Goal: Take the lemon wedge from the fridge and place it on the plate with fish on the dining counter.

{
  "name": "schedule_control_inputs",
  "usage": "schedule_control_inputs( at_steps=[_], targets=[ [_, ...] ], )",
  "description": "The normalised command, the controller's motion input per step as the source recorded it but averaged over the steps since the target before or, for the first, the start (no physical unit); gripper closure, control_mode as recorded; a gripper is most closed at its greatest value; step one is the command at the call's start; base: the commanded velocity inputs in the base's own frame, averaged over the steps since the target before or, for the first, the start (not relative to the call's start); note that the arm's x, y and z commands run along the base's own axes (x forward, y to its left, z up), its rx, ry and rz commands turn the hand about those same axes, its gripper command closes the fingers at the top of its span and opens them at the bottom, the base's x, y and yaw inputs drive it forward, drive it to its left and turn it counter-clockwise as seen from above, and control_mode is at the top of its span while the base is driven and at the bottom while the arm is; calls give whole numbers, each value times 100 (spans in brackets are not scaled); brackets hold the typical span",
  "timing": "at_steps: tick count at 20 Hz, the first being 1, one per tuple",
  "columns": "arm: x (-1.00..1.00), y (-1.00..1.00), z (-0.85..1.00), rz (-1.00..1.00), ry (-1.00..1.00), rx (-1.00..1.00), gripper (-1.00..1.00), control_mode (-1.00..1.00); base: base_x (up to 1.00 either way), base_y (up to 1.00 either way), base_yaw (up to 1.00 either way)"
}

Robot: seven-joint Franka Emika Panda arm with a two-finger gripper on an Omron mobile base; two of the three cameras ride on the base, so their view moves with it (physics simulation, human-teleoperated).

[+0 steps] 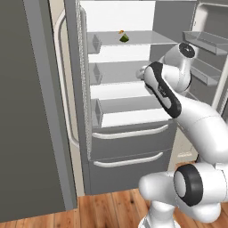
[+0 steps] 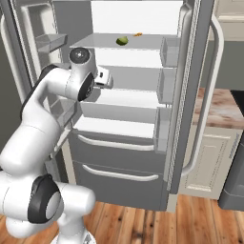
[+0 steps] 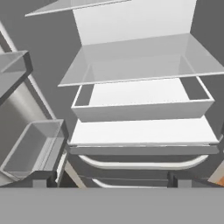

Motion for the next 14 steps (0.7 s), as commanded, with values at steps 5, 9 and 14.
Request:
schedule_control_inputs(
  at_steps=[5,9,14],
  targets=[
    [-2,-48,0,-5,-4,0,-100,-100,0,0,0],
    [0,0,0,0,0,0,-100,100,29,-4,-5],
    [0,0,0,0,0,0,-100,100,55,0,-1]
  ],
)
